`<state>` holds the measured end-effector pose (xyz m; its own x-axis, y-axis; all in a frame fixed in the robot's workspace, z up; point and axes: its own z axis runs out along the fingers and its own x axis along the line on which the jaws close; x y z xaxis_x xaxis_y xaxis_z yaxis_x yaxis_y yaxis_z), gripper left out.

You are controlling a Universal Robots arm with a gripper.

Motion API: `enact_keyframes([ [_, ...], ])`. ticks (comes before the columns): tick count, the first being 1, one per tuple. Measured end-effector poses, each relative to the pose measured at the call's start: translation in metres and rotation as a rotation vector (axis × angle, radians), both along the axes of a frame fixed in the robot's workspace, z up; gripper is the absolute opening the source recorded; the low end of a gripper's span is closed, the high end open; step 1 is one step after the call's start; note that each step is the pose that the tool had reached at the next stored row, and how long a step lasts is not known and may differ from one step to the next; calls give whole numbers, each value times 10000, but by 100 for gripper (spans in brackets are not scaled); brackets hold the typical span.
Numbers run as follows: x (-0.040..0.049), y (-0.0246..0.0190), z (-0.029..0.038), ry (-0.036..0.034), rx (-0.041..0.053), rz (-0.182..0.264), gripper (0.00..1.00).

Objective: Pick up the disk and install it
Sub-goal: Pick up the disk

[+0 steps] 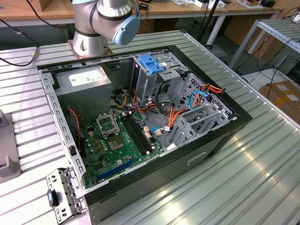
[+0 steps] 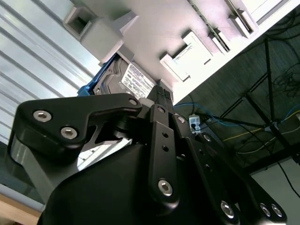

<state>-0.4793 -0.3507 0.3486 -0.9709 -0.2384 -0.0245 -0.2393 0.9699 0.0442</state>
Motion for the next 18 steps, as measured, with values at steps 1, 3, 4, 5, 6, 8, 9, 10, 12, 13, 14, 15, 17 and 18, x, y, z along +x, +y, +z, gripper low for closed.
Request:
enact_keyframes([
  [1, 0, 0, 0, 0, 0, 57, 10],
  [3, 0, 0, 0, 0, 0, 221, 10],
  [4, 0, 0, 0, 0, 0, 318, 10],
  [5, 0, 0, 0, 0, 0, 387, 10],
  [6, 0, 0, 0, 0, 0, 522, 10],
  [8, 0, 0, 0, 0, 0, 694, 10],
  [9, 0, 0, 0, 0, 0, 761, 10],
  [10, 0, 0, 0, 0, 0, 841, 10],
  [12, 0, 0, 0, 0, 0, 985, 10],
  [13, 0, 0, 0, -1, 0, 1033, 10],
  [14, 0, 0, 0, 0, 0, 1094, 10],
  [15, 0, 0, 0, 0, 0, 1143, 10],
  [17, 0, 0, 0, -1, 0, 1294, 10],
  [18, 0, 0, 0, 0, 0, 1340, 10],
])
